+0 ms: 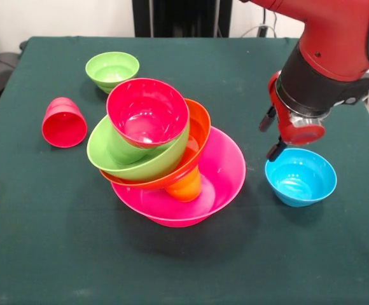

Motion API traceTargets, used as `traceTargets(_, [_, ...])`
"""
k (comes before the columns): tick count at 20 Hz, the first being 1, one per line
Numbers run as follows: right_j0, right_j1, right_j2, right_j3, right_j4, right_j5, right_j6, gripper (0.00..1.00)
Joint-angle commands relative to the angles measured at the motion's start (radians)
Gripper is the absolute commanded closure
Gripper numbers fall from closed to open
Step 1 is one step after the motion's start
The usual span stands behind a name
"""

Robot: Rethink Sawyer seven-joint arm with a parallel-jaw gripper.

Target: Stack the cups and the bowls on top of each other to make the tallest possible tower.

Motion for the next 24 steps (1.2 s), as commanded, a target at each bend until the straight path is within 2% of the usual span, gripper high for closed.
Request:
traceTargets(1, [0.019,0.019,0.089,0.012,0.006,-0.026,0.154,0.00])
traceTargets(7, [0.028,0.053,0.077,-0.026,0.001,-0.035,0.163,0.00])
traceTargets(14, [0.036,0.056,0.096,-0.008,0.022,-0.072,0.174,0.00])
traceTargets(24, [0.044,0.059,0.091,-0.035,0.040,-0.030,0.191,0.00])
